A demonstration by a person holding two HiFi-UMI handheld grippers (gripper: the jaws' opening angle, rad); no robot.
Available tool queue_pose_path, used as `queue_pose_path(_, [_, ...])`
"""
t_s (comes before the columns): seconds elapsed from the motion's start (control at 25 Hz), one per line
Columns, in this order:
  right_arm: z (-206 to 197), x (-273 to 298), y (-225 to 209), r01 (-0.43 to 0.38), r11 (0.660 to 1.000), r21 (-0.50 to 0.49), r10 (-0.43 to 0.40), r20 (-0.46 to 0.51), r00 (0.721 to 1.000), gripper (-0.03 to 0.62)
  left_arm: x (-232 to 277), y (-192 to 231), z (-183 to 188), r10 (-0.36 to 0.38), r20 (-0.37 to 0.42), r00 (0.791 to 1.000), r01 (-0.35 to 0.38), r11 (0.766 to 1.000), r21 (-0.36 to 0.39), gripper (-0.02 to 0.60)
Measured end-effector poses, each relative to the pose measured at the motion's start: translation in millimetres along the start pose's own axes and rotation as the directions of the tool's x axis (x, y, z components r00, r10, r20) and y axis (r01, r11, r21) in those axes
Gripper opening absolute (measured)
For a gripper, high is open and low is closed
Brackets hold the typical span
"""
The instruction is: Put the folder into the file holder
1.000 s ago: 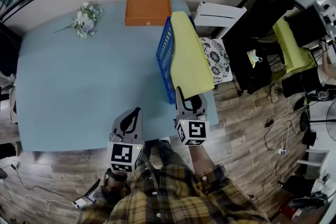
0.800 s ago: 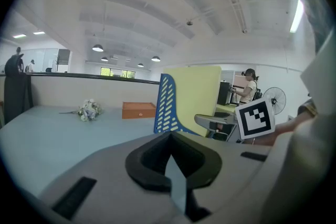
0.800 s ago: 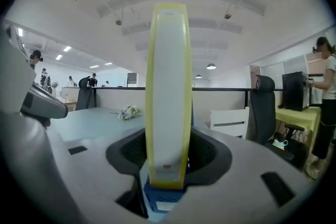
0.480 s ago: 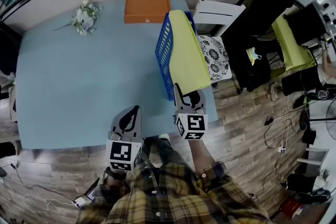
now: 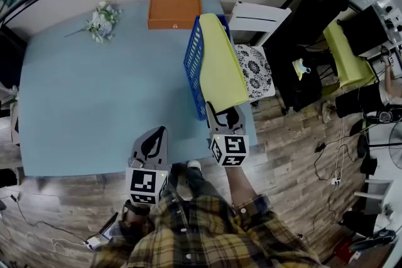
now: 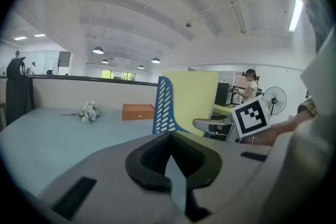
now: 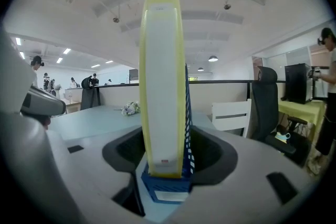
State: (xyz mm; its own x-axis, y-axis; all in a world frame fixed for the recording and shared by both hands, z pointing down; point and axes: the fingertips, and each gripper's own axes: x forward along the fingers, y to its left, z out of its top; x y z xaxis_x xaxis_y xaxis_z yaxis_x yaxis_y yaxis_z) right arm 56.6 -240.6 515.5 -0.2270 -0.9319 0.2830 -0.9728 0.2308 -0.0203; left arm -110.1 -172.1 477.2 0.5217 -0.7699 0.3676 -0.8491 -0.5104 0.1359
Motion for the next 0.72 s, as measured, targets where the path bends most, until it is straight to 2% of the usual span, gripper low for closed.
queue_pose_path(0.48, [16,-15,2,-0.045,0.999,0.021,0.044,0.025,0.999,0.241,-9,-5,11,0.019,0.035,0.999,-0.020,1.000,0.012,-0.009])
queue_pose_path(0.72, [31,-37,-5,-0.047,0.999,0.024,0.045,0.070,0.997,0.241,-16,-14,22,0.031,0.071,0.997,-0.033,0.999,0.036,-0.009])
